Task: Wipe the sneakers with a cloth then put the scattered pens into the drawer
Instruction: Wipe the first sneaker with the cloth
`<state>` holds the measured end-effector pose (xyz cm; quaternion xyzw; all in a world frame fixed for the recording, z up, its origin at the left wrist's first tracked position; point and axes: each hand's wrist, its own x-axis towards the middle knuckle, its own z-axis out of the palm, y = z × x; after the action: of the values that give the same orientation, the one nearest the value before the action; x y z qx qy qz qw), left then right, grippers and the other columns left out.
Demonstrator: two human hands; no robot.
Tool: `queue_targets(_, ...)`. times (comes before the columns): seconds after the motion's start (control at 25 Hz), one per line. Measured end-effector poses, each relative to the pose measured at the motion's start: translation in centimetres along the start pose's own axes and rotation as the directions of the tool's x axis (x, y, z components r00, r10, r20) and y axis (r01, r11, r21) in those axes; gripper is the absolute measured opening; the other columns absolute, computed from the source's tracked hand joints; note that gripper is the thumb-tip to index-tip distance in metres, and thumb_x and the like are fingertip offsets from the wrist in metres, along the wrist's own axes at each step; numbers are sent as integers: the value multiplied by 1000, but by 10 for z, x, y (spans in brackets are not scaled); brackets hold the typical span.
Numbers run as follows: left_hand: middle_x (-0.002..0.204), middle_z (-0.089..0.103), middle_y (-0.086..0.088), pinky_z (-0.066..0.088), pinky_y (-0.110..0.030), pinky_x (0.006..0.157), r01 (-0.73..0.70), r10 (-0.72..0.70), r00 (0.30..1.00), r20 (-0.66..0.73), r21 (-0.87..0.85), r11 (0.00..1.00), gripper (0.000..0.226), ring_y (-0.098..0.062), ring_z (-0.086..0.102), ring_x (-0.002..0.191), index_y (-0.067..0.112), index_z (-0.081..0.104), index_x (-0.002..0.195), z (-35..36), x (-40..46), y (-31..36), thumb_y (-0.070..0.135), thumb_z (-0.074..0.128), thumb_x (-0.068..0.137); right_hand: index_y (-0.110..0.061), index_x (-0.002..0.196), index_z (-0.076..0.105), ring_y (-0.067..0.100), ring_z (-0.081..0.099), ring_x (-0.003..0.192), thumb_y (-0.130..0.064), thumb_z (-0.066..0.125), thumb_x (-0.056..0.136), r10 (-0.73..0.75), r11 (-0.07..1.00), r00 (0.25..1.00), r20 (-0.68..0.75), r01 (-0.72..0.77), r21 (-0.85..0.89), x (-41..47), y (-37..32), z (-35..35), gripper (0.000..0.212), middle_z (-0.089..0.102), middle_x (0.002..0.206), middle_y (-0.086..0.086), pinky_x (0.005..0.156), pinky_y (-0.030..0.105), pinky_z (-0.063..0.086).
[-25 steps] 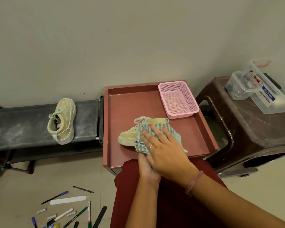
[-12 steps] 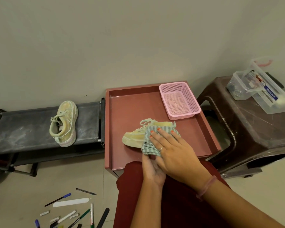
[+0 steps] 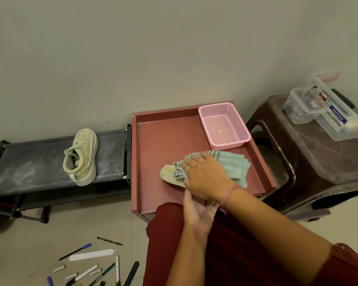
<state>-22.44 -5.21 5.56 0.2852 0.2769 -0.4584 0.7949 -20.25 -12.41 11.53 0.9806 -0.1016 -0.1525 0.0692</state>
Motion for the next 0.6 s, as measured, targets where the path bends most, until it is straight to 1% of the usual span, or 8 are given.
queue_targets(0.08, 104, 73, -14, 54, -39, 83, 13, -13, 1000, 11, 14, 1000, 41, -26, 69, 93, 9, 67, 110, 1, 1, 2, 40, 44, 96, -9, 148, 23, 25, 17, 145, -32, 24, 99, -36, 999, 999, -39, 35, -18, -29, 0, 2, 54, 22, 156, 8, 117, 43, 7)
queue_targets(0.16, 103, 73, -13, 55, -38, 79, 27, -27, 1000, 9, 17, 999, 42, -25, 70, 90, 9, 67, 112, 2, 2, 0, 40, 45, 96, -8, 149, 19, 25, 13, 146, -30, 21, 100, 25, 998, 999, 45, -23, -56, -27, 0, 2, 54, 18, 157, 9, 118, 45, 5)
queue_targets(0.24, 98, 73, -14, 58, -38, 75, 21, -21, 1000, 2, 10, 1000, 41, -25, 68, 88, 6, 65, 116, 2, 1, -1, 38, 52, 93, -8, 143, 36, 27, 30, 139, -28, 25, 97, 93, 996, 989, 115, -92, -17, 2, 0, -1, 51, 36, 150, 11, 115, 44, 17)
queue_targets(0.36, 87, 72, -18, 59, -37, 60, 11, -11, 1000, 6, -7, 1000, 32, -28, 71, 81, 7, 62, 108, 3, -5, 0, 33, 59, 91, -16, 111, 61, 25, 53, 112, -27, 32, 93, 119, 985, 970, 213, -142, 95, 42, 3, -11, 36, 61, 121, 6, 91, 40, 33)
queue_targets(0.4, 90, 72, -19, 59, -38, 60, 6, -5, 1000, 12, -26, 1000, 30, -30, 71, 84, 7, 62, 106, 4, -6, 1, 33, 59, 90, -16, 108, 61, 25, 54, 109, -28, 32, 93, 80, 993, 979, 187, -94, 71, 44, 3, -10, 35, 62, 118, 6, 87, 39, 34)
queue_targets(0.48, 96, 72, -19, 60, -40, 65, -1, 1, 1000, 2, -45, 999, 31, -31, 69, 91, 7, 64, 106, 3, -3, 5, 34, 58, 92, -13, 118, 59, 25, 52, 116, -31, 32, 94, -21, 999, 998, 51, 19, 46, 27, 5, -7, 41, 59, 126, 8, 94, 40, 36)
queue_targets(0.56, 105, 72, -16, 60, -37, 68, -9, 9, 1000, 14, -41, 999, 36, -29, 69, 94, 8, 66, 111, 0, 1, 10, 37, 53, 93, -12, 128, 57, 22, 51, 125, -34, 37, 90, -75, 997, 983, -166, 79, 16, -8, 9, 0, 48, 57, 133, 6, 105, 40, 37)
queue_targets(0.6, 108, 72, -15, 60, -35, 67, -13, 14, 1000, 22, -42, 999, 39, -27, 70, 93, 9, 66, 114, -3, 3, 10, 39, 51, 94, -14, 125, 61, 19, 54, 123, -36, 40, 86, -99, 995, 953, -286, 103, -2, -27, 11, 5, 50, 60, 131, 3, 104, 39, 40)
